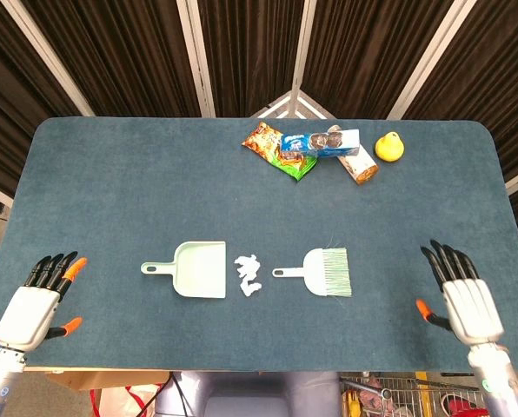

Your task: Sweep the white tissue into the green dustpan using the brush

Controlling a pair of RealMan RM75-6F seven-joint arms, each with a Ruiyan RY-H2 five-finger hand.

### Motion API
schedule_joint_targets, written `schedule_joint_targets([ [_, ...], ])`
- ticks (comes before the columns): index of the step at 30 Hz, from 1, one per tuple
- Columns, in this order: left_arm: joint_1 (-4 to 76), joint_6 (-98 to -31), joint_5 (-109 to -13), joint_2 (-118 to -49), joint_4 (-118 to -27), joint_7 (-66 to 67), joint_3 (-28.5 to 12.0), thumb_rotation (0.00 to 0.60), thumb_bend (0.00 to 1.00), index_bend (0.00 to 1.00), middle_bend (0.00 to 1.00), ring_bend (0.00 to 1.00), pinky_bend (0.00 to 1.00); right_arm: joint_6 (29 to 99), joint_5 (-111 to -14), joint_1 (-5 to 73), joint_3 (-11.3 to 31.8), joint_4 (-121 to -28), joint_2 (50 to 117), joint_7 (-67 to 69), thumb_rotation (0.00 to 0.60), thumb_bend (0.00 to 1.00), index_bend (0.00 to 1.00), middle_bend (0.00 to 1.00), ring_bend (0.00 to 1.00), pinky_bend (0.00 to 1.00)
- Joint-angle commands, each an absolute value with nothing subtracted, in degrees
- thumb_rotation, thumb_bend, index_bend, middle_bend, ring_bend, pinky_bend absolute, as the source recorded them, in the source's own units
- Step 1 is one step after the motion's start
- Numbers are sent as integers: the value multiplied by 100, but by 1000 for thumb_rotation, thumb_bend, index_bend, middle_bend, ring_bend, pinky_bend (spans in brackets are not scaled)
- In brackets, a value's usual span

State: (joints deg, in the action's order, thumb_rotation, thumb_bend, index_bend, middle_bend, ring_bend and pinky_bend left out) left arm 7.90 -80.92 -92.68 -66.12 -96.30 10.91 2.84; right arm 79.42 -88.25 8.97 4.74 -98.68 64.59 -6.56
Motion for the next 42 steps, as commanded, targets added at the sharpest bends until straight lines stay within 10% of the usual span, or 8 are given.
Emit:
schedule_joint_targets([
  [1, 795, -8083, -9261, -6610, -9638, 1104, 280, 600, 0, 0, 0, 0, 0, 7580, -8481, 1205, 718, -9999, 6604, -749, 600, 285, 0, 540, 649, 668],
  [10, 808, -8042, -9253, -6622, -9655, 1151, 290, 600, 0, 0, 0, 0, 0, 6475, -7462, 2110, 1136, -10053, 7147, -1655, 600, 311, 313, 885, 960, 889],
  [42, 912, -7825, -9141, -6541, -9710, 1032, 293, 600, 0, 0, 0, 0, 0, 6274, -4946, 3658, 1155, -9196, 9601, -3826, 600, 336, 414, 902, 978, 897],
])
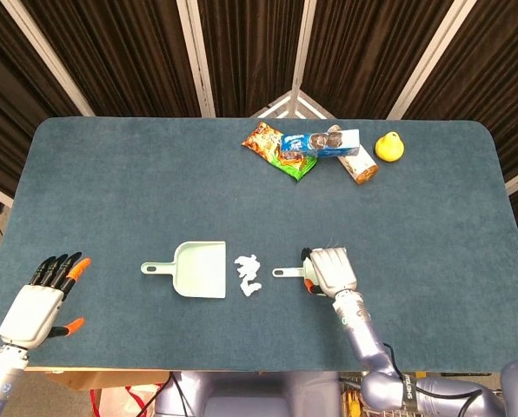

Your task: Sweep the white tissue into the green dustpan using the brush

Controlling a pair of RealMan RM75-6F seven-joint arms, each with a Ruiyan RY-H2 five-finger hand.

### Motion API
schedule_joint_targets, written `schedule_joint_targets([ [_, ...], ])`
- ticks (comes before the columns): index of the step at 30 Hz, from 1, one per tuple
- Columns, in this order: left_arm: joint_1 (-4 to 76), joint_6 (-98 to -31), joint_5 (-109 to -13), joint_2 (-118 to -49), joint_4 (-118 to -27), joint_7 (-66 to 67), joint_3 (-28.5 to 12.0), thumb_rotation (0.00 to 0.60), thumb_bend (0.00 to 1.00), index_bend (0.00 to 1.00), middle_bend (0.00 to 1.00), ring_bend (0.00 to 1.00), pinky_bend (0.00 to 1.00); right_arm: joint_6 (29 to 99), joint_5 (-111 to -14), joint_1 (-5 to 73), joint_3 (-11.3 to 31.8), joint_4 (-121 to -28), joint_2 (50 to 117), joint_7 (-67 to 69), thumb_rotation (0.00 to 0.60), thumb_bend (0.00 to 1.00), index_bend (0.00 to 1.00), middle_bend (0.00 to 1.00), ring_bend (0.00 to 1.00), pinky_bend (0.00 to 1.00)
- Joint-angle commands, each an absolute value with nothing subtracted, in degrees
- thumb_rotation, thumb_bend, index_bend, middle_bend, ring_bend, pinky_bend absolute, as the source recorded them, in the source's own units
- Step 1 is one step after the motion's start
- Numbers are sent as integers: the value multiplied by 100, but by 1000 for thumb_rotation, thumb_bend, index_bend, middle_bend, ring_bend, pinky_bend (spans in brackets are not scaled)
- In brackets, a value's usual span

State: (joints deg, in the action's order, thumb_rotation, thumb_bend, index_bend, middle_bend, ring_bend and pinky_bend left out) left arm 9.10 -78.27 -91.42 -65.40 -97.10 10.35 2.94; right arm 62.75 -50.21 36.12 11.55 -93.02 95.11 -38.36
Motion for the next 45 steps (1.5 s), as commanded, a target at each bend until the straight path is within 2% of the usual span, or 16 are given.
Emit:
schedule_joint_targets([
  [1, 915, -7820, -9136, -6543, -9712, 1029, 292, 600, 0, 0, 0, 0, 0, 6265, -4926, 3674, 1152, -9158, 9627, -3821, 600, 342, 420, 902, 978, 897],
  [18, 982, -7714, -9101, -6592, -9739, 1091, 288, 600, 0, 0, 0, 0, 0, 6324, -4763, 3743, 1116, -8710, 10110, -3551, 600, 349, 423, 903, 978, 897],
  [45, 1041, -7628, -9009, -6598, -9753, 1077, 278, 600, 0, 0, 0, 0, 0, 6378, -4753, 3849, 1164, -8387, 10493, -3493, 600, 354, 431, 902, 978, 897],
])
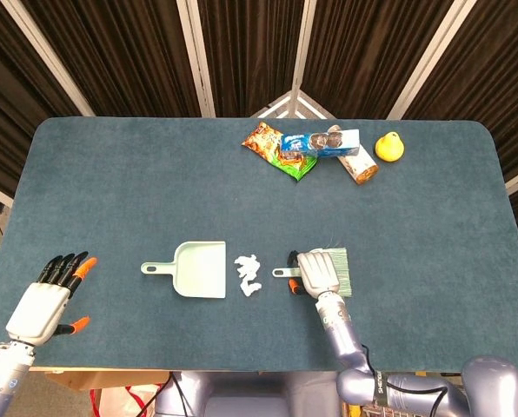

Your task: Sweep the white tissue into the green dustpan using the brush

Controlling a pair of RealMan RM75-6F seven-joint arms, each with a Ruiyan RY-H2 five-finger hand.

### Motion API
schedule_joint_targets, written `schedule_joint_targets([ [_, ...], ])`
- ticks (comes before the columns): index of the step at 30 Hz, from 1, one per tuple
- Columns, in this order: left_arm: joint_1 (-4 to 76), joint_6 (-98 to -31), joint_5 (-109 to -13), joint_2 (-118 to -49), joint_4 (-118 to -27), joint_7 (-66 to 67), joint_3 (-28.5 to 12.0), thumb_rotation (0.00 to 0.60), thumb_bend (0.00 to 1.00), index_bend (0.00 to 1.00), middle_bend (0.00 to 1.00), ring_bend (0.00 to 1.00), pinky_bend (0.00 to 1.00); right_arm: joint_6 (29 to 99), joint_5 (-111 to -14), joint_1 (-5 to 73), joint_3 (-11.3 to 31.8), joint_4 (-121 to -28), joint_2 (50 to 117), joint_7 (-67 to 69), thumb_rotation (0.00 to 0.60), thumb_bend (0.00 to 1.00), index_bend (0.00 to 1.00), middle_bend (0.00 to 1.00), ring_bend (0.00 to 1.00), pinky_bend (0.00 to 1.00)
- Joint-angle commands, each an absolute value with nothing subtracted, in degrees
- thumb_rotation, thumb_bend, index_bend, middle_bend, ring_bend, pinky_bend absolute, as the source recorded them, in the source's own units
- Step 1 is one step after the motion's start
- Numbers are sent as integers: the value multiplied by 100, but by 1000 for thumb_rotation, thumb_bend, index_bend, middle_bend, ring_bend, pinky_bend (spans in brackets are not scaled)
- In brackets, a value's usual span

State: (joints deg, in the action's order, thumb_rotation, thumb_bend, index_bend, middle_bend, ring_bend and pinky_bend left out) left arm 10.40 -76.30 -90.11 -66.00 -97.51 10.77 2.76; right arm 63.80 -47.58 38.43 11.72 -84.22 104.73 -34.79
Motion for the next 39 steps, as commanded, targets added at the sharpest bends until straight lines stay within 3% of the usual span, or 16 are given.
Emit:
schedule_joint_targets([
  [1, 1041, -7624, -9004, -6595, -9755, 1076, 280, 600, 0, 0, 0, 0, 0, 6375, -4744, 3851, 1160, -8362, 10503, -3502, 600, 356, 431, 902, 978, 897],
  [4, 1044, -7620, -8997, -6585, -9759, 1067, 281, 600, 0, 0, 0, 0, 0, 6356, -4676, 3840, 1150, -8298, 10517, -3527, 600, 381, 477, 902, 978, 897],
  [14, 1048, -7607, -8974, -6564, -9776, 1055, 289, 600, 0, 0, 0, 0, 0, 6352, -4703, 3778, 1088, -8350, 10452, -3504, 600, 527, 820, 902, 978, 897],
  [39, 1039, -7539, -8894, -6554, -9926, 1252, 334, 600, 0, 0, 0, 0, 0, 6496, -4489, 3767, 1973, -10099, 9246, -2793, 600, 544, 856, 904, 980, 897],
])
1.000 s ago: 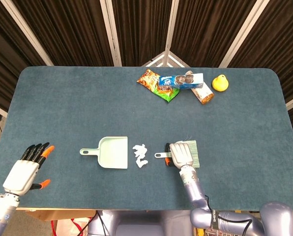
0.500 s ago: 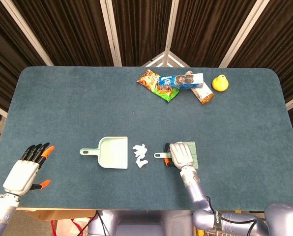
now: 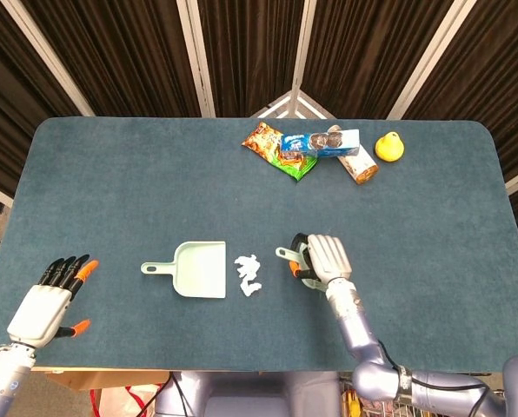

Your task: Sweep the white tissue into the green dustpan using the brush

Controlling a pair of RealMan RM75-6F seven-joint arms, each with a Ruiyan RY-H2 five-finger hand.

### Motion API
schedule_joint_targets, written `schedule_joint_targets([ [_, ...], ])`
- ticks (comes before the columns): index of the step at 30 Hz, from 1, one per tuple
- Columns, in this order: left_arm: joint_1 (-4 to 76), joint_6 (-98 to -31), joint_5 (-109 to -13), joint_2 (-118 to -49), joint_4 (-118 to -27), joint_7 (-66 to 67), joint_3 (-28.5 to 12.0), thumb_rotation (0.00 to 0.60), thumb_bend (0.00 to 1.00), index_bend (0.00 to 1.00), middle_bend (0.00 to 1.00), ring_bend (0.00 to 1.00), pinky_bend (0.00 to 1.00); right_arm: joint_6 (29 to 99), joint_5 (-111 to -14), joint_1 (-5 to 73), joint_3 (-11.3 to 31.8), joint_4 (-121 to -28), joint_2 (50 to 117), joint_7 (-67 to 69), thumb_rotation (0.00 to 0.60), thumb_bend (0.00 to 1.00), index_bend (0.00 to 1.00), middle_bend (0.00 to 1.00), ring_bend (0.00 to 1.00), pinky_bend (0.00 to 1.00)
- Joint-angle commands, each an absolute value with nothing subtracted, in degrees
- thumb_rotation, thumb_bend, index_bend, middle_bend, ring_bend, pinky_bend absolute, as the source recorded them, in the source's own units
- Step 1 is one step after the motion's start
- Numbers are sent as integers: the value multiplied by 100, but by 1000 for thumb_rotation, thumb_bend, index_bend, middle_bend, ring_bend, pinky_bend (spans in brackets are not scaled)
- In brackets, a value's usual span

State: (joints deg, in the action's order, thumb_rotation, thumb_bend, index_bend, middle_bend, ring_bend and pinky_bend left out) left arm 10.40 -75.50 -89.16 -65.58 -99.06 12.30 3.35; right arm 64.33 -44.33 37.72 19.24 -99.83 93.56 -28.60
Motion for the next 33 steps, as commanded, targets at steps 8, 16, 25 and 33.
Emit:
schedule_joint_targets([
  [8, 1167, -7406, -8848, -6546, -10091, 1582, 252, 600, 0, 0, 0, 0, 0, 6630, -4537, 3792, 2150, -10486, 8839, -2655, 600, 547, 856, 903, 980, 897],
  [16, 1702, -6859, -8217, -6653, -10554, 2540, -256, 600, 2, 49, 211, 241, 223, 6658, -4458, 3818, 2160, -10619, 8593, -2563, 600, 547, 857, 903, 980, 897],
  [25, 2607, -6523, -6640, -7528, -10534, 4424, -1096, 600, 209, 374, 970, 947, 901, 6647, -4376, 3866, 2089, -10658, 8418, -2466, 600, 547, 859, 904, 980, 897],
  [33, 3260, -6702, -4486, -8315, -10519, 5678, -1397, 600, 291, 468, 1000, 1000, 1000, 6660, -4336, 3900, 2058, -10667, 8278, -2389, 600, 547, 859, 904, 980, 897],
])
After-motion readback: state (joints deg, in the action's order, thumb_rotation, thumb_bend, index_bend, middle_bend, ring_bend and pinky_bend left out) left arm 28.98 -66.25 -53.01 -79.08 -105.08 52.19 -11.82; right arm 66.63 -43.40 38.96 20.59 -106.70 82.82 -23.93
